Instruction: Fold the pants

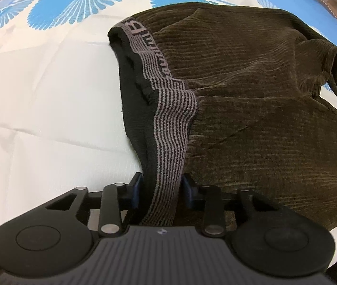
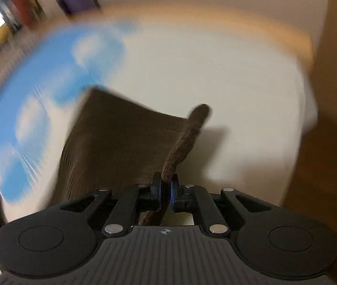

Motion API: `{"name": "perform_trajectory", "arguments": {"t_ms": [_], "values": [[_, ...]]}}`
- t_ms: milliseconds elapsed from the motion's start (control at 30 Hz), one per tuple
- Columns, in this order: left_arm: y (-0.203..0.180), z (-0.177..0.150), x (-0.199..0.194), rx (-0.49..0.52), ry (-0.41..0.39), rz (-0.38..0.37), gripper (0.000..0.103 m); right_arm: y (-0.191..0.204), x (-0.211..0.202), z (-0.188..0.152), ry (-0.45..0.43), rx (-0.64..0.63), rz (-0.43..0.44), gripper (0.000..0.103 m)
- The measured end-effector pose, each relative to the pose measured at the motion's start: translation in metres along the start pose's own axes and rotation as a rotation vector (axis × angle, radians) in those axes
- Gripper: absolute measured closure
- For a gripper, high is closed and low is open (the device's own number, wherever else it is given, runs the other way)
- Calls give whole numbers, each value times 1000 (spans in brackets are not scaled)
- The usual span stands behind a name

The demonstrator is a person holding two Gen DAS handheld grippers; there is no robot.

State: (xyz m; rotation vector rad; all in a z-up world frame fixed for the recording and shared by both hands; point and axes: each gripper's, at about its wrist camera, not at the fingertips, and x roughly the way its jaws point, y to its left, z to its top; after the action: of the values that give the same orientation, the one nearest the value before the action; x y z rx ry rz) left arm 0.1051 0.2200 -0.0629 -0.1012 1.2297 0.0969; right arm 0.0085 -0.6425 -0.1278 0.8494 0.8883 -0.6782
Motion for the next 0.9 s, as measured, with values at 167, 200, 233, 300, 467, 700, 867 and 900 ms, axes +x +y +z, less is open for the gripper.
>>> {"name": "perform_trajectory", "arguments": {"t_ms": [167,200,233,300,467,700,867,900], "values": [[4,-3,0,-30,24,-14,43,-24,26,-6,126,18,23,91],[5,-4,0,-33,29,-14,41,-20,28,-4,125,-10,17,90],[6,-5,1,-38,39,-14,41,-14,28,-5,122,-41,9,85],[7,-7,2,-42,51,-13,40,-10,28,-7,118,-62,7,84],[3,-16,-1,32,39,2,52,-7,23,-4,62,-94,4,97],[17,-22,-53,56,-100,-31,69,3,-12,2,-122,-107,51,96],[22,-32,-35,116,36,96,64,11,17,-15,69,-191,-80,92],[19,-32,-35,149,24,154,63,12,18,-17,77,-193,-94,87]]}}
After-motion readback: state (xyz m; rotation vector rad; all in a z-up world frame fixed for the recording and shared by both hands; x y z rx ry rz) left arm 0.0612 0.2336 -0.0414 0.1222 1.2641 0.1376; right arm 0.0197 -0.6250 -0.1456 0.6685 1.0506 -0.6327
